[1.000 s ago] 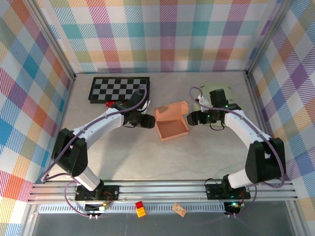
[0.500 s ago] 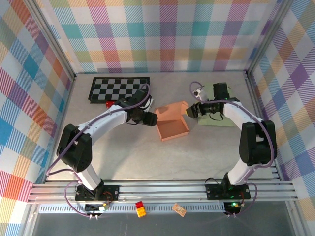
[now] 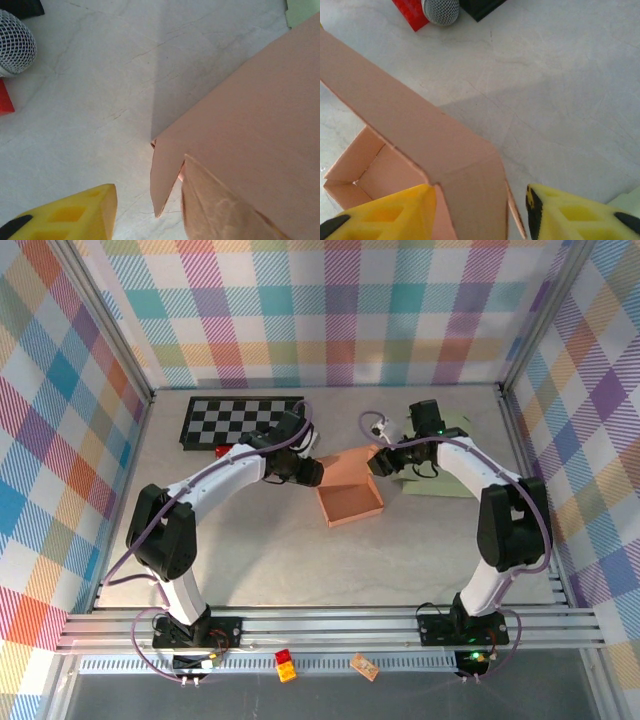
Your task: Fold the paper box
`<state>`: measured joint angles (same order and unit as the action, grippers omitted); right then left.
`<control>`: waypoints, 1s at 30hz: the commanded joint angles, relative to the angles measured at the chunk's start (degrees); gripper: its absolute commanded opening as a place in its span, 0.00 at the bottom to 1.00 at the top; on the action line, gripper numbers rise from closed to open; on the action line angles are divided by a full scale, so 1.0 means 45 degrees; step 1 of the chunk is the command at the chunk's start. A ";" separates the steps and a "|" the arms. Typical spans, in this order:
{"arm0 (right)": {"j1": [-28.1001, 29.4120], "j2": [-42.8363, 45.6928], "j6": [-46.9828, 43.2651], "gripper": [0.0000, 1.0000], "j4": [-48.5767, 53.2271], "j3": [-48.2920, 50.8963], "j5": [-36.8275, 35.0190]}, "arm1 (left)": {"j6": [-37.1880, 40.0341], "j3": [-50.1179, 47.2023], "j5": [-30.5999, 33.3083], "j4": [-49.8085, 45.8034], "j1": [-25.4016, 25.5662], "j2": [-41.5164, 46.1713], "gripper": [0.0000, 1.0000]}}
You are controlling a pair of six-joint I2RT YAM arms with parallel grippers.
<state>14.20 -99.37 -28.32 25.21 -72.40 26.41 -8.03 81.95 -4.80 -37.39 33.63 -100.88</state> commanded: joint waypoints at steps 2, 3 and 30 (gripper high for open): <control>0.0180 -0.0241 -0.0397 0.44 0.0908 -0.0500 -0.0441 | 0.0131 0.0498 0.0052 -0.0461 0.0028 -0.0460 0.41; 0.0200 -0.0241 -0.0424 0.42 0.0933 -0.0501 -0.0484 | 0.0125 0.0520 0.0042 -0.0447 0.0027 -0.0499 0.41; 0.0764 0.0236 -0.0692 0.00 0.1289 -0.0944 -0.1495 | 0.0138 0.0803 -0.0500 -0.1932 -0.0607 0.0410 0.57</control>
<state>17.10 -99.81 -31.94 29.32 -75.13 19.94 -8.08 86.08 -4.25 -42.59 31.86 -101.78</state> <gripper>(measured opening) 0.069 0.571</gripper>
